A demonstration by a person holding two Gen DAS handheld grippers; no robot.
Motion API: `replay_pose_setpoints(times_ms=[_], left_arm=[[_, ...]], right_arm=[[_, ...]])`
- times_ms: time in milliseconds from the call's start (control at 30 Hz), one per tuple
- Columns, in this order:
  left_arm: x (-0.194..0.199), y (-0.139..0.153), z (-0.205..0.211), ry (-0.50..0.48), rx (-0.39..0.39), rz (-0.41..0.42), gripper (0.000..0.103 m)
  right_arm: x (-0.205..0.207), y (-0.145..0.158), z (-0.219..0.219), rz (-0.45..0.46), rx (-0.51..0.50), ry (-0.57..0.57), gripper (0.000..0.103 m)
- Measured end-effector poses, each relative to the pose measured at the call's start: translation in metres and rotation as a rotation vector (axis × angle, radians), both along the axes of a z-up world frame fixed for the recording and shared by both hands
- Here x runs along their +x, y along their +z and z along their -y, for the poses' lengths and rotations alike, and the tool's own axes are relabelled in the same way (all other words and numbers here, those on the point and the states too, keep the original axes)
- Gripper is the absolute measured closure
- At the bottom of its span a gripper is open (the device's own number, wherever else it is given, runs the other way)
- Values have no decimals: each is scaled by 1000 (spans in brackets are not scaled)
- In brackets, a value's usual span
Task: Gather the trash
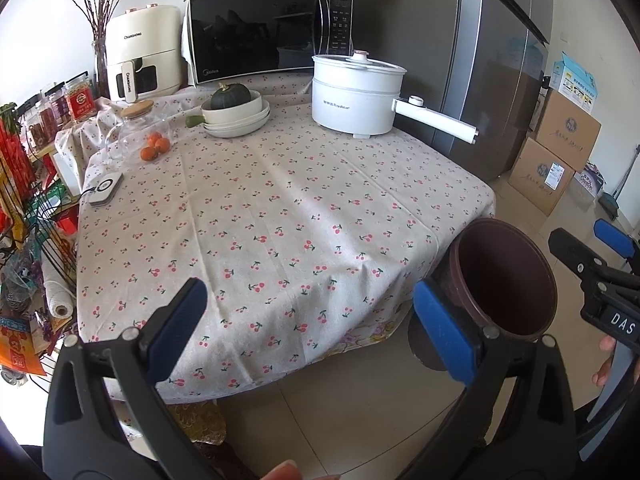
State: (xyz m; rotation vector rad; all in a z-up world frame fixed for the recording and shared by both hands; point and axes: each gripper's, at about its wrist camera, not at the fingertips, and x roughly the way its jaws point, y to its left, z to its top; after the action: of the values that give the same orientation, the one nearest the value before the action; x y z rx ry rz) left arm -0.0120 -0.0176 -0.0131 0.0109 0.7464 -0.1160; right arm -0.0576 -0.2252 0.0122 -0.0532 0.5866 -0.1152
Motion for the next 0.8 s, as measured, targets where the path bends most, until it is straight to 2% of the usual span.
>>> replay_pose_setpoints(times_ms=[800], left_arm=[[-2, 1, 7, -10, 16, 10, 0]], right_arm=[[-2, -1, -2, -1, 6, -11, 0]])
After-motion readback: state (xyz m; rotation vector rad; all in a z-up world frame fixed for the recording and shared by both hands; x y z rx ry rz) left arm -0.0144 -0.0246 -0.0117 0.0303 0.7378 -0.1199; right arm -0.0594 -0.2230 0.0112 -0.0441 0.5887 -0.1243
